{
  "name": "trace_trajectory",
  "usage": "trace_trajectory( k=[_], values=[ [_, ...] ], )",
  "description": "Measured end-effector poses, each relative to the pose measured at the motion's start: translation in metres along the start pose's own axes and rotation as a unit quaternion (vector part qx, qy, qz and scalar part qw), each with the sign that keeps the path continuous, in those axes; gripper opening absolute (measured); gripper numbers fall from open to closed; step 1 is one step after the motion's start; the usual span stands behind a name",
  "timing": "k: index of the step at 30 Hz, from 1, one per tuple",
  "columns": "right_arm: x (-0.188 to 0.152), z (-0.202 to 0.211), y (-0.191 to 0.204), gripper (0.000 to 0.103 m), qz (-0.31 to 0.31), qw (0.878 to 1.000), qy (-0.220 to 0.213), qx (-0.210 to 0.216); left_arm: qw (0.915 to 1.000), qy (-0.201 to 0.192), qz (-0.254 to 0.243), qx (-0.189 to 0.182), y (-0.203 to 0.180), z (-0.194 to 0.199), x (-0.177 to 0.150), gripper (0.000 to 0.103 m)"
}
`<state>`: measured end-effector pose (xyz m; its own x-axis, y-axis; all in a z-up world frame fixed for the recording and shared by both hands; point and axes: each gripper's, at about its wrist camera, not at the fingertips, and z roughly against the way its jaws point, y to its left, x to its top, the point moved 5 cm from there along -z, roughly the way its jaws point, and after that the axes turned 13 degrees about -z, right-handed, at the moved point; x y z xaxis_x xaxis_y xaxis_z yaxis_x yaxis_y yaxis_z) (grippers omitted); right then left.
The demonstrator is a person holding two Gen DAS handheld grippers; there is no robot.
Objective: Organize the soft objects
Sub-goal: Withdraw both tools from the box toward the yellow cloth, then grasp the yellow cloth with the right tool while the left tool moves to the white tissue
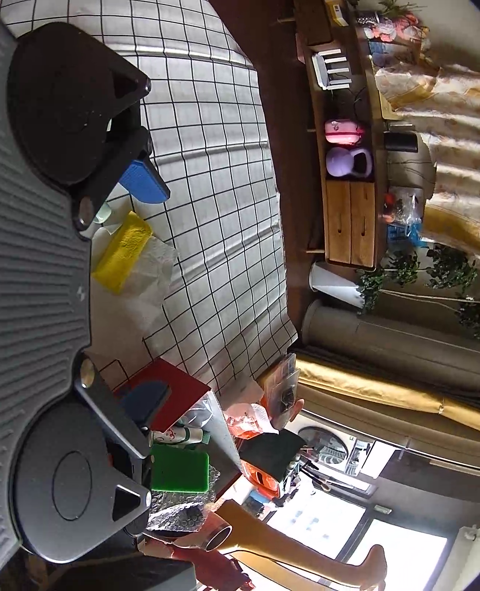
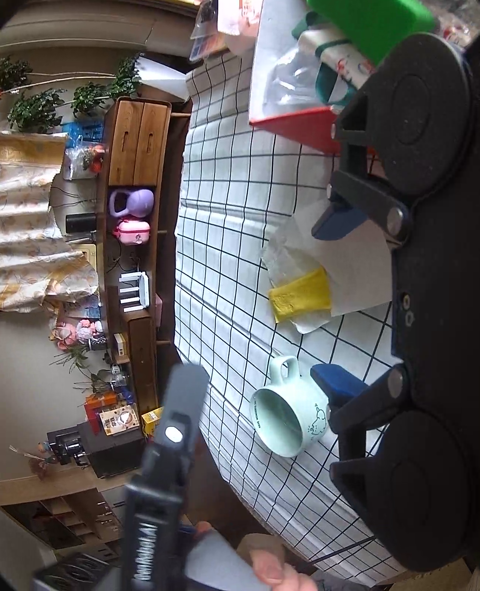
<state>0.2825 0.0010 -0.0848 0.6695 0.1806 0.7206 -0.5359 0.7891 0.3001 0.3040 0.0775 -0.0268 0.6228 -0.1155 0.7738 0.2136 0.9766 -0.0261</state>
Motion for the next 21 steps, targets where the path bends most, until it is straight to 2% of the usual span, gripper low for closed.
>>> trace_trajectory(
  k=[5,10,14,18,21],
  values=[
    [0.005,-0.030,0.002,0.065,0.004,1.000,0.000,0.001,0.9992,0.025,-0.026,-0.016,-0.010,-0.031,0.022,0.103],
    [0.007,-0.063,0.000,0.059,0.008,1.000,0.010,0.001,0.9972,0.061,0.005,-0.042,-0.009,-0.070,0.033,0.103],
    [0.006,-0.090,0.001,0.055,0.032,0.999,0.020,-0.005,0.9961,0.081,0.020,-0.028,-0.001,-0.096,0.032,0.103],
    [0.002,-0.112,-0.002,0.048,0.044,0.998,0.035,-0.012,0.9953,0.093,0.017,-0.020,0.004,-0.111,0.028,0.103],
    [0.000,-0.123,-0.004,0.047,0.045,0.998,0.041,-0.015,0.9943,0.104,0.015,-0.017,0.008,-0.120,0.023,0.103]
  ],
)
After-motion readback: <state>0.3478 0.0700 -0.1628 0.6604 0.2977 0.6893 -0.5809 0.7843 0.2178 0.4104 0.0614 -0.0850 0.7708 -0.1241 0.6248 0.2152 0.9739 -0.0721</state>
